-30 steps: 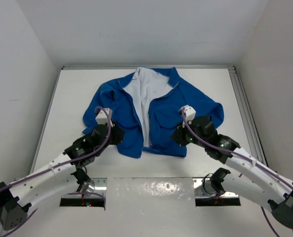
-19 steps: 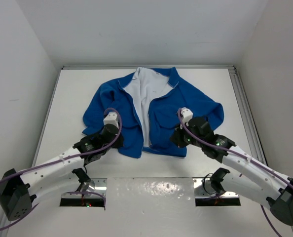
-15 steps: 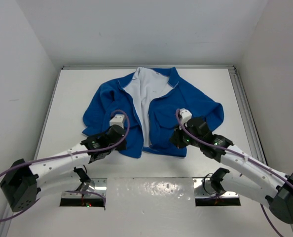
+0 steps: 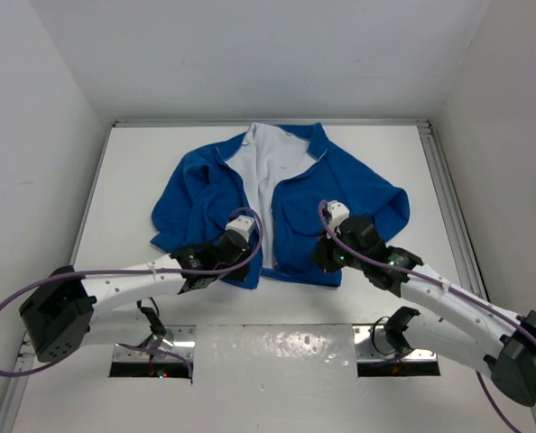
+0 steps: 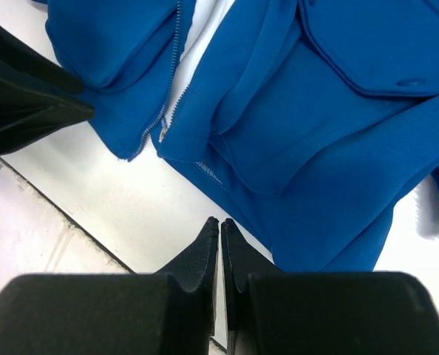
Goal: Zip up the jacket
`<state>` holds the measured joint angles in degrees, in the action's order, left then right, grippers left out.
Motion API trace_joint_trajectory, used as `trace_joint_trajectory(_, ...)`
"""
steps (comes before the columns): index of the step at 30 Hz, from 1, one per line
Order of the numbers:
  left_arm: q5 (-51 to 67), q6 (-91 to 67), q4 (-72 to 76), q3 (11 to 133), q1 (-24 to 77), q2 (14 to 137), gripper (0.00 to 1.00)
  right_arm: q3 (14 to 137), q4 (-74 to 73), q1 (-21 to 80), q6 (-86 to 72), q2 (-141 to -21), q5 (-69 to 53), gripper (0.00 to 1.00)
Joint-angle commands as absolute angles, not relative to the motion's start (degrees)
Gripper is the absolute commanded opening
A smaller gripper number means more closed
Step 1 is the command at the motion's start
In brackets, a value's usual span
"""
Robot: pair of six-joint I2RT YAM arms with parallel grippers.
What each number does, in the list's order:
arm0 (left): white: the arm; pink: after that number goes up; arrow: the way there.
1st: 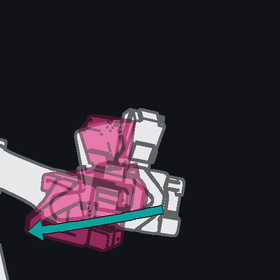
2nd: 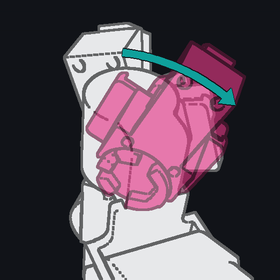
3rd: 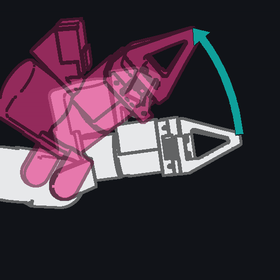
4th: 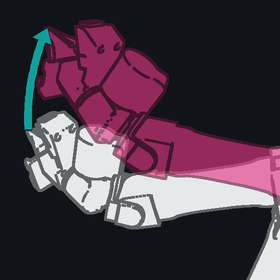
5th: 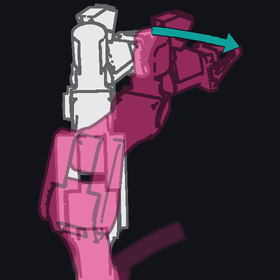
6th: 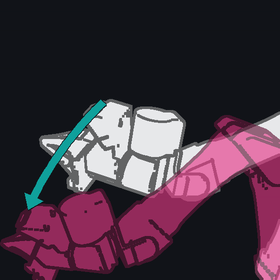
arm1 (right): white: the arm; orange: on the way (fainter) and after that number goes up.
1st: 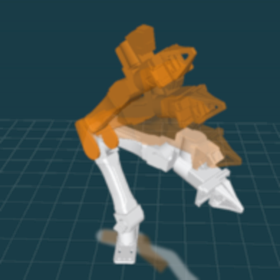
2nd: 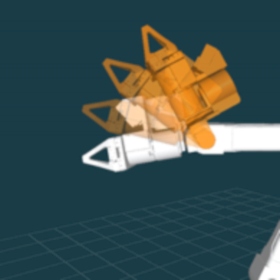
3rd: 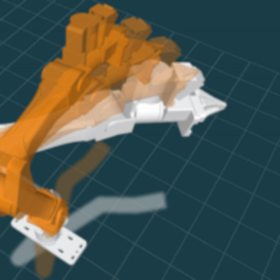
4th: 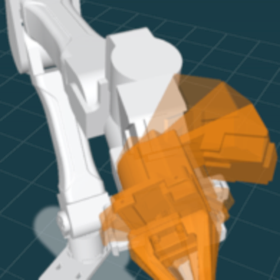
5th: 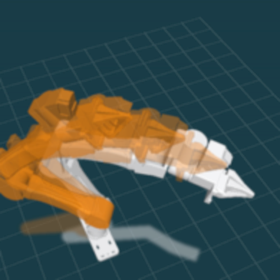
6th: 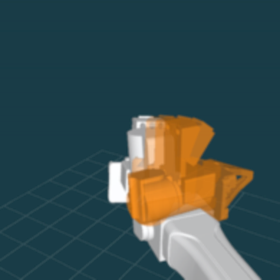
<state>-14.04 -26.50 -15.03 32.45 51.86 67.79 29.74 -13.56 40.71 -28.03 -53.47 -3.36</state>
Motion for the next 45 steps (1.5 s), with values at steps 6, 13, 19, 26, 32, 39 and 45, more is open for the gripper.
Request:
trace_joint_trajectory(6,-10.8,-24.2,-12.6,34.8,53.7,75.4,0.30,29.1,-11.2,40.9,-28.8,-52.7,-2.5,0.05)
trace_joint_trajectory(13,-13.5,-24.6,-12.4,35.0,53.7,80.0,0.37,28.3,-10.7,40.9,-29.2,-52.2,-2.9,0.08)
trace_joint_trajectory(19,-12.8,-24.3,-10.3,33.5,53.8,83.2,0.18,28.1,-10.5,40.9,-29.3,-51.6,-2.5,0.13)
trace_joint_trajectory(26,-10.6,-24.9,-7.0,32.1,53.8,79.7,0.00,28.1,-9.8,40.9,-30.0,-52.3,-3.2,0.18)
trace_joint_trajectory(32,-6.7,-26.8,-7.4,33.0,53.7,74.1,0.05,27.9,-8.7,40.9,-31.1,-52.3,-4.5,0.23)
trace_joint_trajectory(39,-3.3,-25.1,-6.3,33.0,53.8,76.8,0.40,27.9,-9.0,40.9,-31.1,-52.6,-4.5,0.24)
trace_joint_trajectory(45,-8.4,-25.5,-7.3,32.7,53.8,82.3,0.37,27.6,-9.1,41.0,-31.4,-52.0,-4.4,0.24)
